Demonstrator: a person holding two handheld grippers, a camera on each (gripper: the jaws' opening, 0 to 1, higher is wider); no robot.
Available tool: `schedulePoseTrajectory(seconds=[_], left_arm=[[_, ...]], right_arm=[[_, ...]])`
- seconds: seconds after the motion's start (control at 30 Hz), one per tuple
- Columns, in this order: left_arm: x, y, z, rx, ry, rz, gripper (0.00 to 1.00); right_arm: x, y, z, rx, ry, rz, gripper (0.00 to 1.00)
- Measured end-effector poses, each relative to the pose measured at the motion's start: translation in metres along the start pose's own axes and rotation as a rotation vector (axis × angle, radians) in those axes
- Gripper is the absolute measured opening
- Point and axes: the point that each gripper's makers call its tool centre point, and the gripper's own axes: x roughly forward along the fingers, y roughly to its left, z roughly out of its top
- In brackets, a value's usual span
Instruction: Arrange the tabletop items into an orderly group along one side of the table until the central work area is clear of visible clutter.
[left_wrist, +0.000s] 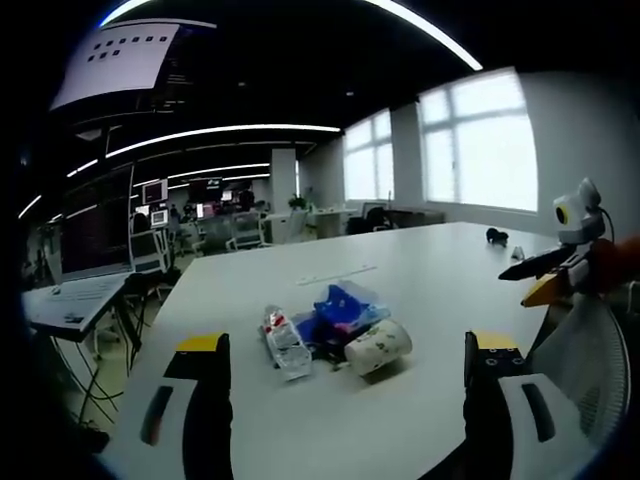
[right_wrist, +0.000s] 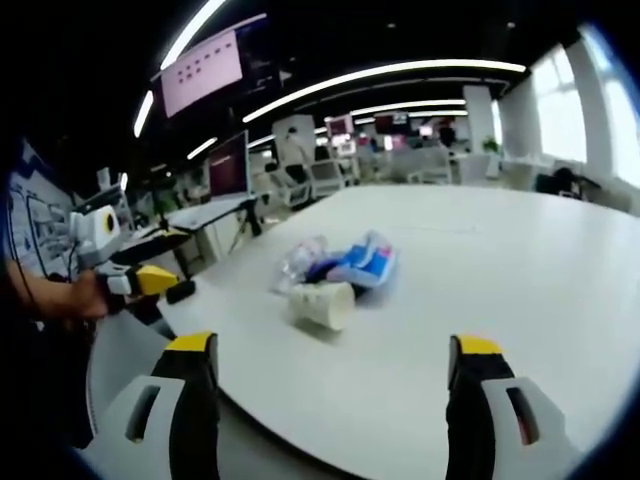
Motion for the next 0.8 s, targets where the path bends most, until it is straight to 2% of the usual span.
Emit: schedulePoseTrajectory(seconds=[0.8], left_arm=[[-0.0002,-0.0003,0.0009,-0.020,-0.009,-0.010,1.00]], right_arm=[[0.0011,0.0016,0.0006,0.026,0.002,0.015,1.00]])
